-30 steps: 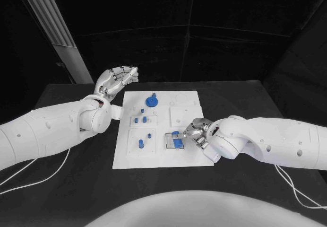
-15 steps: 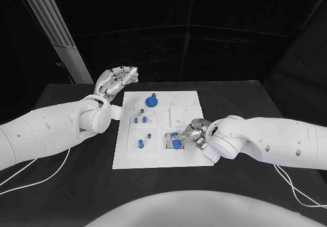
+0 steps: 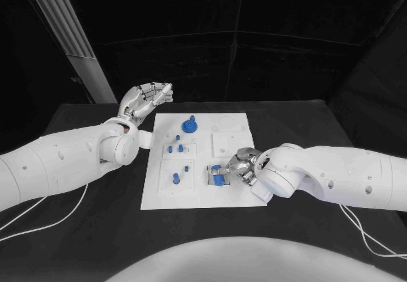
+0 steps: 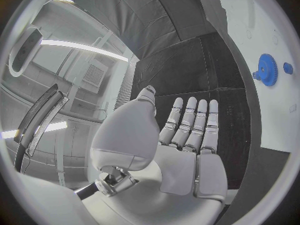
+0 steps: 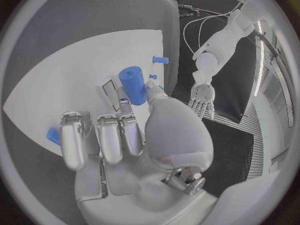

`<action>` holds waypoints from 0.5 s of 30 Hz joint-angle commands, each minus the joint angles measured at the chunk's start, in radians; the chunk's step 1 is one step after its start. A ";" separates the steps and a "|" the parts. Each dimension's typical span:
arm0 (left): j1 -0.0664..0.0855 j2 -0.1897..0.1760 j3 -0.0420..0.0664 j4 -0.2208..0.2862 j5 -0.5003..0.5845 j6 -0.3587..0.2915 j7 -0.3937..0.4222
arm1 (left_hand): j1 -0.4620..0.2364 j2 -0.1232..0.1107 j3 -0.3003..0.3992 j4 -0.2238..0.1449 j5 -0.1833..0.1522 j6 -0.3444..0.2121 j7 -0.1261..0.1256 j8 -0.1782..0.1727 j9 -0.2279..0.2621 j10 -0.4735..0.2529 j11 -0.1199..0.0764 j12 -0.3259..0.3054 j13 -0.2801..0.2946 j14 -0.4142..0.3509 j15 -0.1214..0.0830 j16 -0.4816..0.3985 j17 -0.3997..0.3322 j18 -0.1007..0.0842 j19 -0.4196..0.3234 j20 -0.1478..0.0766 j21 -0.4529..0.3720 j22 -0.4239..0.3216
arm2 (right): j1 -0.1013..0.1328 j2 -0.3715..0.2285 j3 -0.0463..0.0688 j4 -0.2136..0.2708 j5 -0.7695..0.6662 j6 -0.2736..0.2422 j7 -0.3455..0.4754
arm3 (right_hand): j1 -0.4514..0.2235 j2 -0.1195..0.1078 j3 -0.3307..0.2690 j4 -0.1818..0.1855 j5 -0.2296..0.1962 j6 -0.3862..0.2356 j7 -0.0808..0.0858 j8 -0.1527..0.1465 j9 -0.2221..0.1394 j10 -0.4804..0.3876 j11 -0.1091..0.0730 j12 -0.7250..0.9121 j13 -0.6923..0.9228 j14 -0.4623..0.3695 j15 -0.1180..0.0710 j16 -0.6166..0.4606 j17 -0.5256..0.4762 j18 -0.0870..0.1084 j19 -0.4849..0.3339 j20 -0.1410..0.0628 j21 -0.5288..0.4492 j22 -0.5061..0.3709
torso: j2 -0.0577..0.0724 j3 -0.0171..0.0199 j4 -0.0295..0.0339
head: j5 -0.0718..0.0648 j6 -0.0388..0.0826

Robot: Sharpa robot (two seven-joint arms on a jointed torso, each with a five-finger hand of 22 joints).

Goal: Assemble the parts on the task board

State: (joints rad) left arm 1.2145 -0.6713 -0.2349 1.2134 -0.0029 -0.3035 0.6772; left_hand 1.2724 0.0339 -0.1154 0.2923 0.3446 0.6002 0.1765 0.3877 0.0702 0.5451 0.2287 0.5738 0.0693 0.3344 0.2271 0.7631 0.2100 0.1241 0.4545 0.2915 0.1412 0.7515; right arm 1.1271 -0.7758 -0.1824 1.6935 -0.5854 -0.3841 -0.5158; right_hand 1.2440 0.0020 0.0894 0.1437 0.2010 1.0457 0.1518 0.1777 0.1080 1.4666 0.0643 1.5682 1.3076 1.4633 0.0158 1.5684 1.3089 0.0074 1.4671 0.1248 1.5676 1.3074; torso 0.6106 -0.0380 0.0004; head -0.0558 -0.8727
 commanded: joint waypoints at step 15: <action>0.001 0.000 0.001 0.003 0.001 0.011 0.175 | -0.001 0.013 -0.005 0.000 0.005 0.000 0.089 0.006 0.000 -0.006 0.000 0.004 -0.002 -0.007 -0.001 0.005 -0.002 -0.006 0.004 -0.002 -0.007 -0.001 | 0.001 0.014 0.000 -0.005 -0.034 0.026 -0.009 | -0.024 -0.027 -0.055 0.016 -0.101 0.019 -0.013 -0.030 -0.002 0.104 0.008 0.003 0.263 0.107 -0.001 0.002 0.262 -0.007 0.104 -0.003 0.003 0.263 | 0.000 -0.0010 -0.0005 | 0.002 0.000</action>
State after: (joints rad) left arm 1.2144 -0.6717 -0.2350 1.2143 -0.0029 -0.3034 0.6772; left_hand 1.2724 0.0339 -0.1154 0.2922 0.3446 0.6002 0.1765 0.3877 0.0702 0.5451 0.2287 0.5738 0.0693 0.3344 0.2271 0.7630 0.2101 0.1241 0.4545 0.2915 0.1412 0.7516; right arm 1.1266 -0.7642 -0.1829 1.6868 -0.6065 -0.3748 -0.5264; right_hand 1.2237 -0.0182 0.0426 0.1603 0.1066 1.0678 0.1327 0.1506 0.1061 1.4665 0.0643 1.5682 1.3076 1.4633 0.0158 1.5684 1.3090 0.0074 1.4671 0.1248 1.5676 1.3074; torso 0.6106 -0.0389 0.0003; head -0.0530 -0.8727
